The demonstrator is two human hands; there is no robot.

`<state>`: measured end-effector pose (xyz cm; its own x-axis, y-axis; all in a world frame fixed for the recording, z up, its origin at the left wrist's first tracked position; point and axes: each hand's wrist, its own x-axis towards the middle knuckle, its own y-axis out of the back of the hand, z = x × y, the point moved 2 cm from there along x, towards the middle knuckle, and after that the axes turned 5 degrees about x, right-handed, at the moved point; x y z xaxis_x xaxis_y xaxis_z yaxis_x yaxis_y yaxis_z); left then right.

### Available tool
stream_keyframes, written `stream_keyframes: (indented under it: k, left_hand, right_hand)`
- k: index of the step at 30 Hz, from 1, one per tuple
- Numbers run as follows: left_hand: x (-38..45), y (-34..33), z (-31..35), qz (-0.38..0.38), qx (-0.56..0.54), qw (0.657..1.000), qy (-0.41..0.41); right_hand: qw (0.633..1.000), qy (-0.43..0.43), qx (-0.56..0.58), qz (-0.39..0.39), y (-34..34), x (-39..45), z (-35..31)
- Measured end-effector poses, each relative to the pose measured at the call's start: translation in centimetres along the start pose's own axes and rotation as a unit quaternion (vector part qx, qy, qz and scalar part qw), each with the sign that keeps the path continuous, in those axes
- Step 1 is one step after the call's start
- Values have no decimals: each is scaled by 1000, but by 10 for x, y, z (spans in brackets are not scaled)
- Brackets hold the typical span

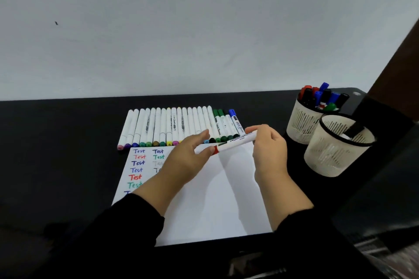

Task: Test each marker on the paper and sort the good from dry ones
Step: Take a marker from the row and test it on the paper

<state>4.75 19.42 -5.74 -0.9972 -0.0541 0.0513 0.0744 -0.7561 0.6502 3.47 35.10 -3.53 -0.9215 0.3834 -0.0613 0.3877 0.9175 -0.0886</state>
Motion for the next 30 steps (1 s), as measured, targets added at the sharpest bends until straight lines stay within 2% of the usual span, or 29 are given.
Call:
stream_keyframes:
  k: [5,8,11,14,17,23,30]
  left_hand:
    - [-26,30,-20,-58,64,994,61]
    - [-40,40,-35,-36,33,994,96]
    - [-49,44,-46,5,-2,993,117]
    - [-55,44,-51,16,9,994,107]
    - [-58,45,-55,17,35,994,101]
    - [-58,49,-59,10,87,993,79]
    - [-58,47,-57,33,173,982,72]
  right_hand:
    - [996,-81,43,5,-21,-20,12]
    - [990,-130,52,-7,-36,-28,21]
    - [984,-161,48,-67,-51,-39,31]
    - [978,-147,17,-148,-64,-51,44]
    - [975,-125,-7,-181,-72,-54,52]
    - [972,-133,2,-194,-83,-58,55]
    - [978,-90,-31,-183,-90,-61,55]
